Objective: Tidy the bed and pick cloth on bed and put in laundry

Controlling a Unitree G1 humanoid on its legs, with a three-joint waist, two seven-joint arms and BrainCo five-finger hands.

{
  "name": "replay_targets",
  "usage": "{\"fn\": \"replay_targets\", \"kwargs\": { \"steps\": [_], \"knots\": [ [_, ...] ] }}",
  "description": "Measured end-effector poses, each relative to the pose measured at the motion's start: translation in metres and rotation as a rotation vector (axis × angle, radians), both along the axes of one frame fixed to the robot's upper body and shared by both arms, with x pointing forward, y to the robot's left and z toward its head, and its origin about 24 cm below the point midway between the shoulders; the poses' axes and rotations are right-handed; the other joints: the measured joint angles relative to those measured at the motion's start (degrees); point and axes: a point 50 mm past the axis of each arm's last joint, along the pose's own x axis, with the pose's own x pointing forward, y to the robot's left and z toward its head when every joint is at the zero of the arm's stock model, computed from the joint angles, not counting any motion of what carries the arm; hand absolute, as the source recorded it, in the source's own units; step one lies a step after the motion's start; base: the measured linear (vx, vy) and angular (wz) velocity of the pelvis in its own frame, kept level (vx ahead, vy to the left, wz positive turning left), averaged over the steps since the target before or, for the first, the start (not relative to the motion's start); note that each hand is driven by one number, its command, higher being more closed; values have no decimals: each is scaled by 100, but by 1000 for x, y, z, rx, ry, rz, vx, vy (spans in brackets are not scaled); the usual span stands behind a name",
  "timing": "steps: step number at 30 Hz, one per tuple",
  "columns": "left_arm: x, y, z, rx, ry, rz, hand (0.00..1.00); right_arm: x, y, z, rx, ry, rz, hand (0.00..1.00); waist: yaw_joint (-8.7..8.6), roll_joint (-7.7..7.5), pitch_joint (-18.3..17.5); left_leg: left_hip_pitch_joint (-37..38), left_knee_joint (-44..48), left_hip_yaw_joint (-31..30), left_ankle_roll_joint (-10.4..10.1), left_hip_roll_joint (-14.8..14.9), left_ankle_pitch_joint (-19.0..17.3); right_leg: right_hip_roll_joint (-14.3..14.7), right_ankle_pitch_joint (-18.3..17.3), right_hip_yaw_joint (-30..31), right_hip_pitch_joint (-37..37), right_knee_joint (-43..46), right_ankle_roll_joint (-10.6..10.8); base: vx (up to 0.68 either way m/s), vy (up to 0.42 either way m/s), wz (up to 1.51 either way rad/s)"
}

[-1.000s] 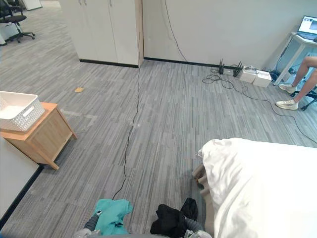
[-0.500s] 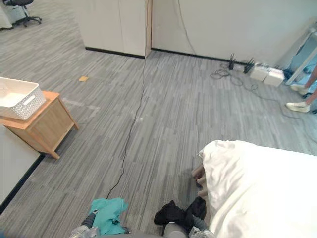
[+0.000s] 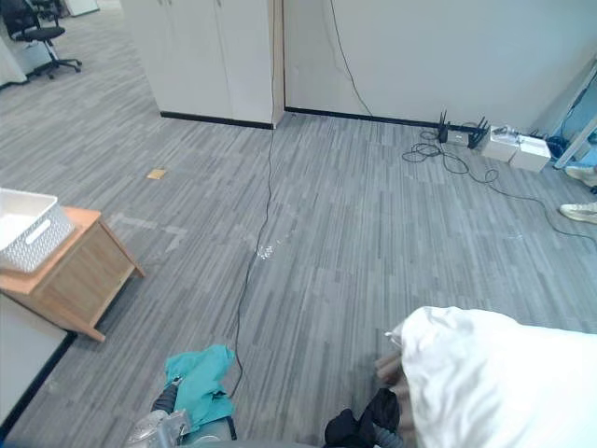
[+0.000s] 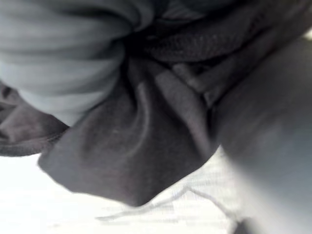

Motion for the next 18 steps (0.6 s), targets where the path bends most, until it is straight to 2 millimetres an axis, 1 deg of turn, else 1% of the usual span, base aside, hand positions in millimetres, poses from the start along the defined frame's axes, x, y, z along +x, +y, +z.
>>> {"fn": "replay_targets", "kwargs": {
  "steps": [1,2,3,4,5,6,7,8,9,10,11,12,13,14,15,16,17,18],
  "knots": [
    [-2,-5,-2,-13,10,-6,100,2,-4,1,-10,-1,33,100,41,165,64,184,-1322,-32,390,-143,913,-3,-22,51,25,64,105,271,205,-30],
    [-5,-3,-3,-4,33,7,100,10,9,0,16,-8,84,100,21,-12,146,554,-1679,213,604,-384,941,-98,-5,229,129,-37,215,235,126,-14],
    [-9,-4,-5,-10,50,17,100,12,11,1,22,-15,118,100,1,13,153,567,-1715,180,614,-358,954,94,-1,308,91,-133,200,378,36,5],
    [-10,-3,-6,-22,54,49,100,18,14,3,28,-42,167,100,48,31,240,437,-1290,244,500,-171,867,494,321,434,196,-500,56,197,-20,8],
    [-6,4,-3,-15,30,76,100,22,18,4,33,-57,180,100,96,-50,359,220,-679,432,397,-42,827,581,728,338,294,-606,32,-93,14,10],
    [-2,13,-1,-3,20,99,100,26,21,4,40,-65,202,100,212,-105,449,113,-833,820,198,-29,650,439,750,84,587,-698,92,-112,158,24],
    [-6,6,-4,-26,46,93,100,21,10,4,13,-46,199,100,109,118,403,105,-1408,1144,690,96,934,579,751,83,744,-705,104,-59,205,28],
    [-8,4,-6,-37,59,101,100,16,8,2,9,-26,198,100,105,99,392,219,-1359,1223,1012,18,802,523,747,86,834,-716,112,334,265,33],
    [-9,3,-6,-37,67,91,100,16,7,2,0,-21,223,100,136,30,346,271,-1358,1257,768,-162,580,386,934,37,799,-613,259,344,281,25],
    [-10,2,-7,-43,70,98,100,20,6,3,-2,-25,224,100,122,78,333,377,-1482,1203,891,-316,506,263,1116,40,626,-117,521,337,293,25],
    [-11,1,-7,-45,74,98,100,20,6,3,-1,-22,210,100,128,65,339,534,-1645,1194,931,-445,488,136,1158,55,474,372,593,167,309,30],
    [-12,1,-8,-39,86,77,100,20,4,3,-2,-17,187,100,145,-31,362,960,-2076,1132,986,-744,495,-184,1338,120,32,1632,862,136,278,42],
    [-13,0,-9,-29,99,39,100,21,2,3,-2,-26,155,100,151,-116,356,1344,-2388,999,1025,-1027,469,-485,1615,237,-508,3087,1014,171,242,51],
    [-14,1,-9,-15,109,17,100,24,0,4,-4,-34,144,100,137,-141,358,1512,-2491,887,1050,-1135,449,-597,1556,222,-752,3679,1043,339,215,73],
    [-14,0,-9,3,124,-32,100,26,-3,6,-12,-50,129,100,83,-130,362,1849,-2670,628,1060,-1254,397,-737,1238,7,-1124,4427,931,388,185,90],
    [-15,-1,-10,16,133,-66,100,29,-6,8,-14,-78,103,100,22,-83,367,2165,-2823,433,1024,-1279,354,-797,820,-280,-1462,4698,806,278,166,95],
    [-16,-1,-10,21,136,-82,100,31,-7,9,-7,-91,87,100,8,-24,388,2297,-2885,328,1010,-1270,346,-797,600,-394,-1619,4673,747,47,123,101],
    [-16,1,-9,28,137,-90,100,33,-8,10,6,-113,57,100,-13,-36,382,2510,-2991,118,990,-1234,334,-736,324,-536,-1867,4341,698,-174,66,104]
  ]
}}
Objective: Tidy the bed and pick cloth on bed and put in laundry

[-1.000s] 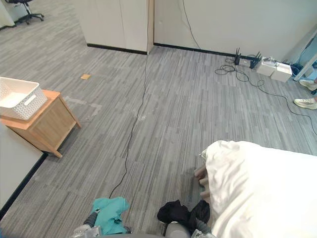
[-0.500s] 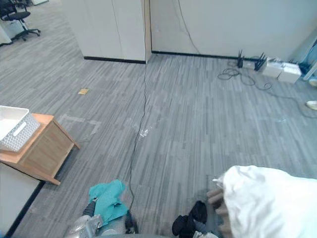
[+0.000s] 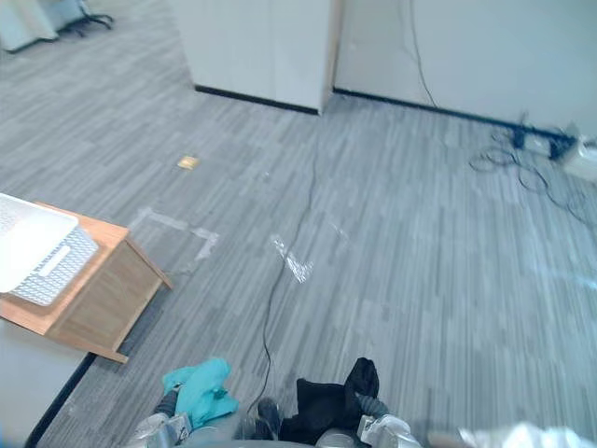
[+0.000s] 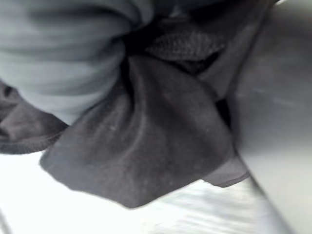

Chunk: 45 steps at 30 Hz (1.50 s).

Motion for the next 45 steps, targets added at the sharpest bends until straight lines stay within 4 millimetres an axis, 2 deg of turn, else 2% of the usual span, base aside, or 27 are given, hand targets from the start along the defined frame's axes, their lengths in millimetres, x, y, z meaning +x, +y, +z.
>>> {"fn": "replay_targets", "kwargs": {
  "steps": [3,4,6,9,10,11,12,14,15,16,17,18,20,22,23,24,25,26,29,32,34,36,37,38,42,44,45],
  "knots": [
    [4,-2,1,-2,-8,-24,100,0,-2,1,-3,-44,-28,100,-18,63,16,227,-68,-689,-76,215,-218,542,-83,90,-586,-1585,-56,-212,8,110],
    [6,-5,1,-9,-14,-23,100,-1,-3,2,-6,-62,-44,100,-22,85,22,277,-70,-1007,-33,321,-315,800,134,235,-782,-2593,-45,-249,-66,132],
    [8,-10,1,-23,-25,-11,100,-5,-3,1,-3,-68,-60,100,3,59,22,333,-54,-1502,-111,413,-492,1011,1018,447,-917,-4482,-5,-178,-158,138],
    [-1,-5,-1,-27,-20,62,100,-10,2,0,4,-71,-63,100,46,-107,-33,756,81,-1998,-476,426,-922,974,1423,656,-911,-5162,-80,232,-285,112],
    [-4,-12,-3,-44,-5,69,100,-12,-2,0,-10,-64,-72,100,30,45,-58,908,199,-2147,-661,647,-1088,1084,1969,704,-817,-4783,-285,513,-243,109],
    [-5,-20,-4,-65,0,66,100,-11,-7,2,-27,-69,-72,100,17,246,-99,960,267,-2120,-766,839,-1040,1178,1766,584,-813,-4377,-554,586,-205,106],
    [-7,-27,-5,-86,9,66,100,-11,-9,2,-32,-65,-71,100,41,349,-140,1062,276,-2023,-879,999,-877,1225,1438,459,-798,-4032,-663,534,-188,82],
    [-6,-32,-5,-100,2,77,100,-7,-2,2,-21,-62,-63,100,185,371,-170,1125,507,-1991,-999,1142,-509,1225,971,274,-698,-3501,-779,444,-194,50],
    [-6,-29,-4,-99,-7,111,100,-4,3,2,-12,-56,-26,100,233,374,-173,978,1178,-1992,-1059,1192,-340,1218,666,171,-501,-3396,-809,334,-212,43],
    [-7,-26,-4,-100,-13,154,100,-4,6,1,-6,-39,2,100,242,334,-144,394,2507,-1995,-1165,1298,-65,1281,454,71,-219,-3460,-807,263,-195,39],
    [-8,-22,-3,-91,-20,170,100,-4,6,1,-8,-32,20,100,262,357,-133,69,3234,-1990,-1256,1404,188,1345,390,23,-34,-3565,-817,319,-181,34],
    [-9,-18,-2,-71,-26,181,100,-4,5,1,-22,-17,49,100,277,440,-98,-531,4414,-1817,-1315,1669,131,1527,367,-96,416,-3871,-814,294,-121,22],
    [-7,-12,-1,-60,-39,198,100,-12,6,-4,-24,36,77,100,331,372,-95,-1002,4625,-1306,-1282,1773,-230,1541,397,-257,902,-4204,-830,103,-41,11],
    [-5,-9,0,-53,-51,186,100,-18,10,-6,-20,69,117,100,323,261,-116,-1217,2800,-724,-1160,1364,-382,1388,335,-328,1223,-4493,-728,-197,44,-2],
    [-5,-10,0,-55,-52,181,100,-18,9,-6,-22,66,114,100,317,271,-114,-1233,2219,-663,-1112,1254,-299,1379,332,-337,1271,-4539,-703,-234,89,1],
    [-4,-11,0,-59,-51,175,100,-18,8,-6,-26,68,120,100,307,281,-118,-1277,1154,-539,-988,1096,181,1377,286,-378,1391,-4613,-607,-98,135,9],
    [-2,-8,1,-56,-60,178,100,-19,12,-7,-16,72,119,100,340,157,-88,-1239,858,-422,-584,976,580,1295,239,-446,1487,-4643,-530,40,168,34],
    [-2,-6,1,-49,-61,172,100,-20,18,-8,-1,74,121,100,322,7,-158,-1165,548,-312,-615,785,706,1158,255,-549,1513,-4666,-455,229,162,71],
    [7,3,4,-33,-81,159,100,-23,25,-10,18,84,122,100,324,-269,-102,-1383,550,355,-545,596,697,958,471,-932,1647,-4850,-143,322,212,103],
    [1,6,3,-26,-63,159,100,-19,27,-10,11,83,134,100,372,-269,-127,-945,272,536,-288,418,616,865,849,-816,1952,-4737,106,302,255,49],
    [-3,7,2,-19,-42,141,100,-16,28,-9,5,77,142,100,336,-144,-198,-680,91,509,-157,376,459,703,844,-775,1752,-3888,109,172,202,19],
    [-6,1,0,-17,-13,80,100,-13,18,-7,-19,63,124,100,317,-44,-244,-318,-293,356,-160,297,307,250,920,-779,1028,-1938,-89,18,175,24],
    [-5,5,1,1,-7,52,100,-8,15,-5,-25,46,105,100,307,-100,-199,-81,-383,278,-106,216,249,-79,760,-720,586,-821,-261,-69,112,37],
    [-9,11,0,17,18,33,100,-6,14,-4,-27,32,92,100,261,-95,-196,116,-397,152,-120,227,173,-184,507,-734,359,-364,-268,-97,85,43],
    [-12,12,-1,26,31,11,100,-2,12,-2,-30,-15,56,100,150,-47,-199,463,-471,-264,-241,507,1,182,-26,-856,-248,-994,-229,-229,-6,56],
    [-7,8,0,26,21,-12,100,1,10,0,-35,-38,41,100,118,51,-153,484,-468,-493,-346,744,-77,592,35,-808,-510,-2219,-215,-379,-52,69],
    [-6,8,0,32,21,-24,100,2,10,0,-32,-45,36,100,89,75,-137,500,-474,-655,-433,859,-127,816,393,-744,-600,-3255,-237,-379,-93,69]
  ]
}}
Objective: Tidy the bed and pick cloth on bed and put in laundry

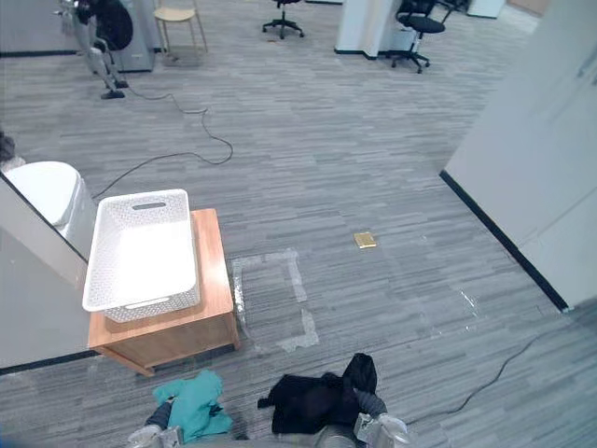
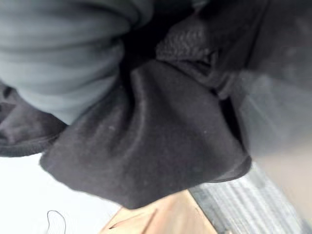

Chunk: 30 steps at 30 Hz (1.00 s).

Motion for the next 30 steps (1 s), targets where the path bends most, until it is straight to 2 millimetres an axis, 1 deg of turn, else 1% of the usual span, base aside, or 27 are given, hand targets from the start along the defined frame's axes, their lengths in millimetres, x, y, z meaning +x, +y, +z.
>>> {"fn": "replay_targets", "kwargs": {
  "steps": [1,2,4,5,6,7,8,10,11,12,14,15,16,17,18,19,20,21,22,23,24,25,26,27,28,29,30],
  "knots": [
    [0,0,0,1,-1,-2,100,-1,0,0,1,2,-3,100,-3,-14,-6,30,3,-141,-103,51,-60,87,503,43,-88,-921,45,-343,-108,67],
    [1,0,0,2,-2,-3,100,-1,-1,0,1,0,-8,100,-2,-26,-11,52,7,-195,-165,53,-98,69,748,54,-145,-1257,47,-218,-143,54],
    [0,-1,0,-2,-3,16,100,-3,1,1,10,-16,-35,100,27,-105,-27,336,23,-224,-502,70,-327,-91,1271,155,-229,-1741,-20,1,-203,39],
    [-2,-2,-1,-3,4,18,100,-4,2,1,11,-19,-38,100,36,-93,-40,440,28,-207,-594,141,-394,-82,1662,144,-177,-1625,-157,233,-236,34],
    [-3,-9,-2,-17,8,9,100,-2,-3,3,-6,-31,-39,100,36,64,-4,575,55,127,-708,345,-405,15,1788,33,-167,-1259,-503,356,-189,36],
    [-2,-22,-4,-51,3,4,100,-2,-7,4,-17,-33,-36,100,17,245,-47,652,49,445,-834,541,-249,111,1423,-71,-169,-948,-604,360,-155,36],
    [-2,-26,-4,-63,2,3,100,-1,-8,4,-19,-36,-36,100,16,268,-40,718,9,569,-871,591,-116,119,1254,-105,-164,-787,-625,313,-135,26],
    [1,-28,-3,-69,-11,2,100,2,-5,4,-15,-35,-10,100,65,233,-61,874,22,725,-978,695,329,125,731,-100,-159,-290,-681,291,-237,-2],
    [-1,-27,-3,-65,-9,6,100,2,0,3,-8,-22,21,100,93,159,-100,882,194,683,-1001,767,491,184,518,-42,-141,-167,-708,278,-263,-26],
    [-1,-27,-4,-64,-6,10,100,3,2,2,-3,-14,38,100,92,138,-112,829,419,648,-998,825,524,243,443,-15,-108,-168,-713,267,-261,-35],
    [-2,-17,-3,-45,-14,41,100,5,8,0,7,19,88,100,96,133,-121,102,2157,117,-965,1180,608,547,372,51,182,-467,-780,179,-293,-39],
    [-1,-15,-1,-37,-34,65,100,4,11,0,12,31,115,100,100,150,-108,-352,3153,-219,-970,1319,939,743,359,160,377,-719,-803,52,-298,-59],
    [0,-11,0,-33,-47,77,100,2,7,-1,8,48,144,100,185,216,-68,-945,4359,-618,-1032,1361,810,995,344,347,662,-1046,-833,34,-174,-74],
    [0,-11,0,-39,-52,92,100,2,4,-2,8,68,148,100,215,277,-19,-1379,4969,-700,-967,1209,228,1099,325,512,934,-1219,-862,63,-72,-66],
    [1,-10,1,-40,-60,99,100,-1,2,-3,9,84,146,100,229,266,-9,-1550,5003,-683,-878,1087,36,1099,322,592,1040,-1269,-866,133,18,-68],
    [0,-10,1,-36,-68,102,100,-7,-1,-5,9,109,145,100,264,265,-7,-1806,4665,-535,-830,803,-183,1057,318,677,1199,-1355,-866,251,44,-76],
    [-3,-9,1,-38,-73,119,100,-8,-1,-5,1,114,168,100,260,273,0,-1985,3958,-334,-771,580,-235,1025,292,813,1317,-1389,-853,264,73,-80],
    [-3,-8,1,-39,-75,127,100,-7,-1,-5,-2,113,177,100,258,280,8,-2078,3540,-222,-745,502,-231,1013,261,879,1364,-1396,-828,332,126,-78],
    [-3,-6,1,-35,-83,132,100,-7,0,-5,-11,113,194,100,258,293,36,-2136,2571,37,-635,373,-59,965,224,923,1470,-1397,-804,270,119,-52],
    [-3,-6,1,-35,-82,132,100,-9,0,-5,-17,114,204,100,250,296,38,-2153,2074,177,-594,332,129,955,187,922,1526,-1398,-774,375,185,-43],
    [-2,-7,2,-36,-85,133,100,-11,-1,-5,-22,108,205,100,252,312,50,-2194,1358,477,-485,311,616,938,103,935,1660,-1407,-646,389,238,-17],
    [-3,-6,2,-35,-85,137,100,-12,0,-5,-22,105,206,100,260,297,48,-2159,1012,837,-417,336,1212,892,-5,926,1828,-1426,-506,402,281,-4],
    [-2,-6,2,-37,-87,141,100,-13,1,-5,-20,101,206,100,256,248,48,-2117,982,1066,-153,306,1301,825,-55,900,1920,-1450,-429,428,322,24],
    [1,-4,3,-35,-94,140,100,-15,7,-6,-15,98,223,100,274,146,5,-2099,940,1298,-16,76,1221,627,-101,792,2037,-1511,-284,421,328,64],
    [9,-4,5,-32,-111,126,100,-15,12,-6,-12,93,235,100,223,-35,-2,-2249,1066,1652,-123,-66,1147,460,-66,580,2092,-1633,-221,417,299,84],
    [15,-5,6,-36,-122,120,100,-14,14,-6,-10,86,237,100,211,-70,12,-2293,1145,1841,-157,-107,1103,410,-29,453,2133,-1698,-171,312,233,93],
    [18,-7,7,-42,-130,118,100,-13,15,-6,-11,86,241,100,238,-74,27,-2278,1173,2052,-60,-179,1008,350,42,346,2235,-1773,-70,323,228,72]
  ]
}}
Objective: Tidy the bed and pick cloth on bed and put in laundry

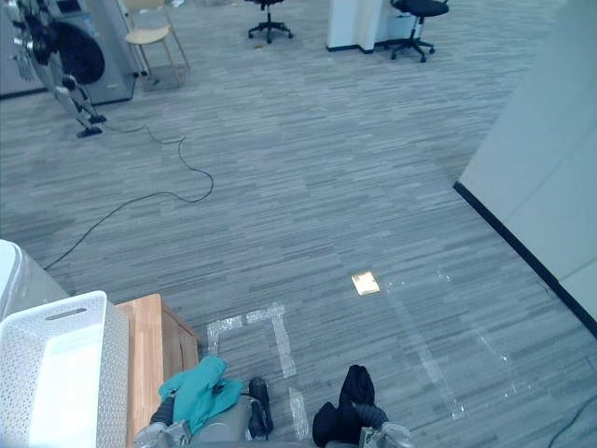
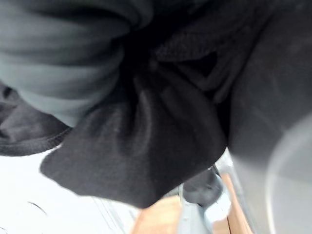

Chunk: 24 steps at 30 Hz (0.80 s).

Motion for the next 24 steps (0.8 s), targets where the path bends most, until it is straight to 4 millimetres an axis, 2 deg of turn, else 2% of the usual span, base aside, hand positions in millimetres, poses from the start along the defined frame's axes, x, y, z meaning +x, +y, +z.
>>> {"fn": "replay_targets", "kwargs": {
  "steps": [1,2,3,4,5,6,7,8,9,11,12,13,14,15,16,17,18,19,20,21,22,23,24],
  "knots": [
    [0,-4,0,-12,-2,3,100,1,3,0,1,-1,14,100,51,11,0,103,9,70,314,-80,-185,-31,51,-12,159,-62,68,348,224,51],
    [0,-4,-1,-12,0,3,100,5,5,1,-5,-6,41,100,123,17,3,212,29,84,521,-127,-332,-27,67,-11,299,-103,71,356,187,22],
    [-1,-2,-1,-9,5,2,100,9,6,2,-11,-14,66,100,151,20,1,308,81,95,639,-153,-517,-39,117,-21,418,-108,106,288,160,5],
    [-3,-1,-2,-14,21,9,100,13,5,3,-18,-25,81,100,169,47,-15,411,142,66,717,-159,-739,-145,109,5,371,267,212,236,158,1],
    [-8,-3,-3,-24,38,17,100,16,5,3,-25,-26,93,100,161,104,-48,536,20,-24,661,-203,-827,-297,-68,13,111,1088,428,151,151,13],
    [-15,-2,-5,-27,57,22,100,20,2,5,-41,-31,110,100,136,157,-73,811,-246,-141,613,-358,-865,-680,-167,64,-497,2728,414,43,106,35],
    [-15,-1,-5,-25,60,22,100,19,2,5,-41,-28,111,100,93,100,-48,1028,-425,-271,594,-491,-876,-951,-114,199,-953,3855,331,73,104,77],
    [-15,2,-5,-16,58,11,100,22,1,6,-42,-42,109,100,29,33,-17,1248,-534,-548,594,-610,-887,-1123,-198,228,-1256,4593,279,113,87,93],
    [-16,3,-5,-9,62,2,100,24,1,6,-41,-46,106,100,1,54,-4,1331,-575,-716,593,-642,-888,-1136,-286,189,-1368,4742,243,174,57,130],
    [-18,4,-5,-7,59,-8,100,24,1,6,-41,-47,103,100,-25,66,6,1612,-678,-1435,544,-621,-920,-989,-639,22,-1640,4376,112,2,19,160],
    [-18,4,-5,-7,60,-8,100,25,1,6,-41,-49,103,100,-27,69,2,1633,-674,-1677,530,-600,-929,-885,-672,35,-1715,4094,59,-168,3,185],
    [-18,3,-5,-5,61,-13,100,26,1,7,-41,-56,105,100,-35,99,17,1656,-664,-2092,491,-530,-944,-657,-672,178,-1866,3477,48,-194,-18,202],
    [-16,3,-5,-2,64,-25,100,27,1,7,-42,-61,103,100,-48,129,35,1668,-648,-2534,428,-458,-955,-416,-611,426,-1963,2783,112,-193,-32,204],
    [-16,3,-5,4,67,-26,100,27,2,8,-42,-67,103,100,-44,141,42,1669,-643,-2792,398,-449,-958,-295,-576,644,-2010,2487,128,-143,-90,217],
    [-19,3,-6,11,87,-22,100,28,2,8,-42,-80,96,100,-69,166,56,1706,-604,-3401,389,-433,-954,-51,-491,1299,-2118,2035,155,-82,-113,181],
    [-19,2,-7,9,91,-15,100,29,1,8,-41,-84,89,100,-86,171,58,1693,-561,-3654,361,-417,-967,59,-393,1608,-2175,1877,136,-64,-213,256],
    [-20,3,-7,19,94,-8,100,30,3,9,-34,-93,68,100,-159,157,57,1630,-424,-4254,247,-435,-1038,205,-199,2118,-2195,1535,162,-35,-281,254],
    [-19,9,-5,20,77,42,100,28,12,8,-21,-88,96,100,-134,-141,5,1570,-208,-4593,90,-615,-1178,105,482,2405,-2180,1163,136,-33,-337,230],
    [-17,15,-3,33,62,63,100,27,17,7,-14,-81,120,100,-16,-300,26,1551,-115,-4666,49,-726,-1291,-46,855,2447,-2215,1110,145,88,-400,162],
    [-23,4,-7,-3,80,101,100,30,14,8,-36,-80,145,100,85,-8,55,1466,171,-4782,-97,-489,-1462,67,601,2027,-2152,1421,44,225,-372,124],
    [-31,1,-9,-17,90,132,100,29,16,8,-33,-72,178,100,92,117,-73,1340,204,-4543,-152,-303,-1495,138,419,1662,-2018,1228,-96,288,-310,129],
    [-31,-2,-9,-24,87,138,100,29,17,7,-29,-64,189,100,85,201,-81,1341,159,-4417,-189,-185,-1487,178,398,1481,-1940,1174,-130,257,-209,137],
    [-30,-5,-8,-34,74,144,100,34,22,8,-7,-61,191,100,94,238,-92,1257,-10,-4100,-350,-9,-1354,180,323,1130,-1859,1152,-228,173,-138,153]
  ]
}}
